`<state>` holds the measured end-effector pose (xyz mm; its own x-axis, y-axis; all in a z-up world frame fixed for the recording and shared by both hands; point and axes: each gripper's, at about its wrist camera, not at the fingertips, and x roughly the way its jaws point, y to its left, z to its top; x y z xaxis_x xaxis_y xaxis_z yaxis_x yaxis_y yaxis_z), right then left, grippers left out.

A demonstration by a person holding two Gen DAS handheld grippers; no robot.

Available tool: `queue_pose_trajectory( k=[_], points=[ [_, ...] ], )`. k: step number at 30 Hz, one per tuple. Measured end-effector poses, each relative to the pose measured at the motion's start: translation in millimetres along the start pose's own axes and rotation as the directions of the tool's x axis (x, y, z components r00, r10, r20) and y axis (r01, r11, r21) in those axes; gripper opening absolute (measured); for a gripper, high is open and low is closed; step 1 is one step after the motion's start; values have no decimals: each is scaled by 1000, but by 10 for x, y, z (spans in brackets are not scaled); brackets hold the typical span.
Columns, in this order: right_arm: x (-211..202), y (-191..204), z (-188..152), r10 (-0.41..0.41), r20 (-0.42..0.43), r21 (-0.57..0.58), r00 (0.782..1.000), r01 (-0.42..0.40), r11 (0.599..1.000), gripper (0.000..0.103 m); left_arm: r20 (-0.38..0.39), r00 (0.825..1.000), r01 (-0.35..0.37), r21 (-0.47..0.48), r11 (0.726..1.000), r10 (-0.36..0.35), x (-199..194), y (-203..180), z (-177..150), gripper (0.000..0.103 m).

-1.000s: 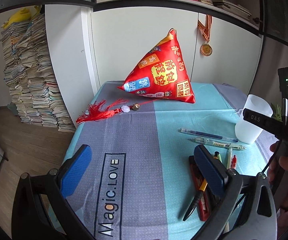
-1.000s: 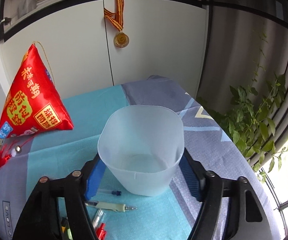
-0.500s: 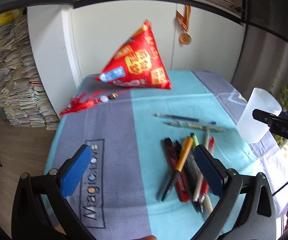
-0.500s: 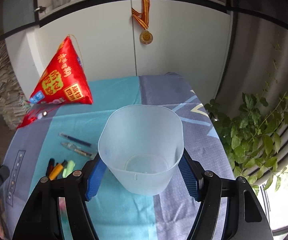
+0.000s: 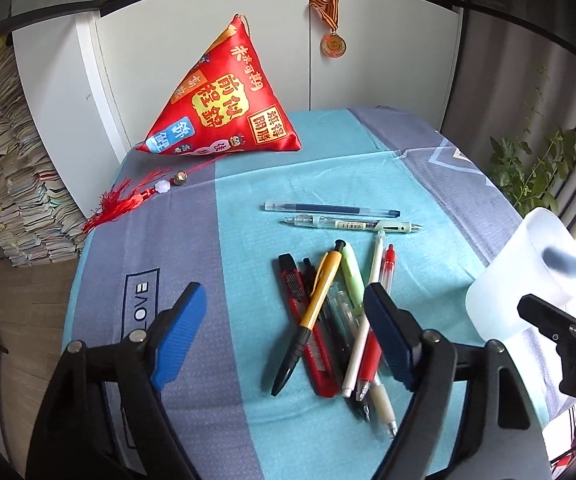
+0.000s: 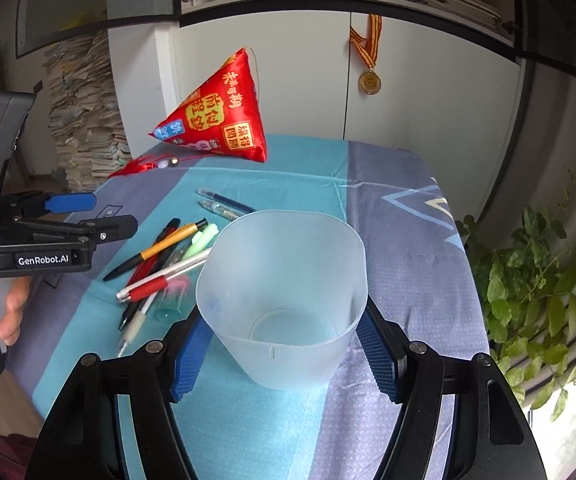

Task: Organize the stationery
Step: 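Grasp the orange-and-black marker from the pile with the left tool while the right tool holds the cup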

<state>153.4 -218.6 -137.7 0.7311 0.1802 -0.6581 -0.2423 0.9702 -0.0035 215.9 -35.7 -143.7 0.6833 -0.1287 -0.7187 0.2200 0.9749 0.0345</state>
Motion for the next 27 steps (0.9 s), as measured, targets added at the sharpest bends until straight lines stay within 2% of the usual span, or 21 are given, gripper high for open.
queue_pose_trajectory(
  k=[3, 5, 7, 10, 16, 17, 19, 27],
  points=[
    [15, -61, -48, 6, 2, 34, 1000, -6, 999, 71, -17, 1000, 4, 16, 1000, -4, 87, -34, 43, 79],
    [16, -82, -56, 12, 5, 48, 1000, -12, 999, 71, -29, 1000, 7, 42, 999, -6, 166, -77, 74, 74],
    [19, -72, -53, 12, 6, 44, 1000, -12, 999, 71, -52, 998, 22, 77, 997, -18, 264, -130, 104, 56],
    [29, -66, -59, 13, 4, 45, 1000, -14, 999, 71, -102, 994, 49, 112, 993, -37, 433, -184, 126, 39],
    [30, -73, -65, 15, 5, 54, 1000, -15, 998, 71, -147, 988, 74, 149, 986, -52, 644, -239, 159, 39],
    [28, -75, -68, 15, 6, 59, 1000, -16, 998, 71, -151, 987, 78, 162, 984, -53, 668, -251, 166, 36],
    [29, -81, -73, 16, 7, 66, 1000, -17, 998, 71, -170, 983, 96, 181, 979, -65, 720, -280, 178, 14],
    [23, -82, -84, 18, 8, 76, 1000, -19, 997, 71, -192, 978, 122, 205, 971, -82, 742, -313, 186, 14]
  ],
)
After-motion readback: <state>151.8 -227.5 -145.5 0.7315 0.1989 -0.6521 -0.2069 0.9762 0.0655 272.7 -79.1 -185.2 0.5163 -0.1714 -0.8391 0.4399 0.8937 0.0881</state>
